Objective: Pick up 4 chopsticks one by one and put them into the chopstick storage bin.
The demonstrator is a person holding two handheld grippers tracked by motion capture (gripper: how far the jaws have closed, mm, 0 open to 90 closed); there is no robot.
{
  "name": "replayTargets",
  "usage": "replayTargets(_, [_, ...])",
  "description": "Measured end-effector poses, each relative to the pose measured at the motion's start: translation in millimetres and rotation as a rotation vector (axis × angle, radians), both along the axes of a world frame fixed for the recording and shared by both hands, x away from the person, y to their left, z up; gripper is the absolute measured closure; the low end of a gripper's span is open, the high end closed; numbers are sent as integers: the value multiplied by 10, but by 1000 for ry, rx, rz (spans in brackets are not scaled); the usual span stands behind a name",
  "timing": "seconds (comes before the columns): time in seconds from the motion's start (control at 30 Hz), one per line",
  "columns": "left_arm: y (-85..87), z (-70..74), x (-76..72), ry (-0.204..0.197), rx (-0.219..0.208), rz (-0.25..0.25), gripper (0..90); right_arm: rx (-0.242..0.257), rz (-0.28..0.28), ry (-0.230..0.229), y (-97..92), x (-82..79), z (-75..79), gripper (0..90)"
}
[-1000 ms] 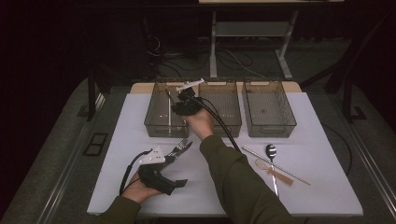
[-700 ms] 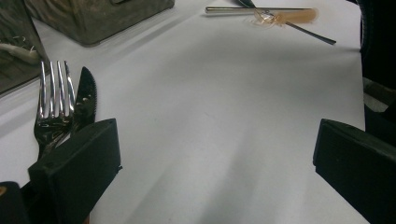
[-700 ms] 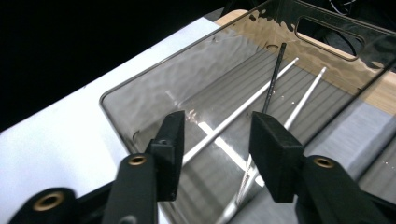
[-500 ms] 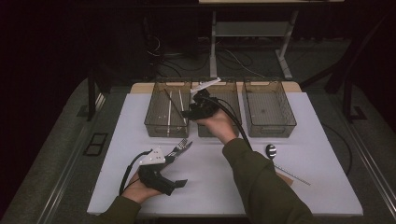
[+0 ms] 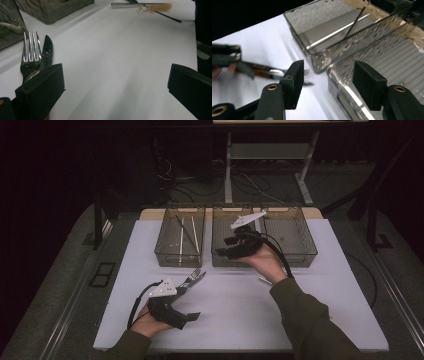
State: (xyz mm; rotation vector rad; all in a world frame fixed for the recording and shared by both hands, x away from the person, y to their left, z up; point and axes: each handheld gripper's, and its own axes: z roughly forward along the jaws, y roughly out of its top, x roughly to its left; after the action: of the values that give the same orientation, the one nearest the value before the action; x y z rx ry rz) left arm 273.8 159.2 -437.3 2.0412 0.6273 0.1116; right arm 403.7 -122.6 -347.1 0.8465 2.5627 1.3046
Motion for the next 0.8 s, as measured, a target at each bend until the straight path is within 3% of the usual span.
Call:
replayTargets(0.4, [0,-4,1,-1,3,8,0,-24,12,-8,-480,-298,-72,359])
replayTargets(0.8, [-1,-15,9,1,11,10,0,-23,15,4,-966,-564,-129,384])
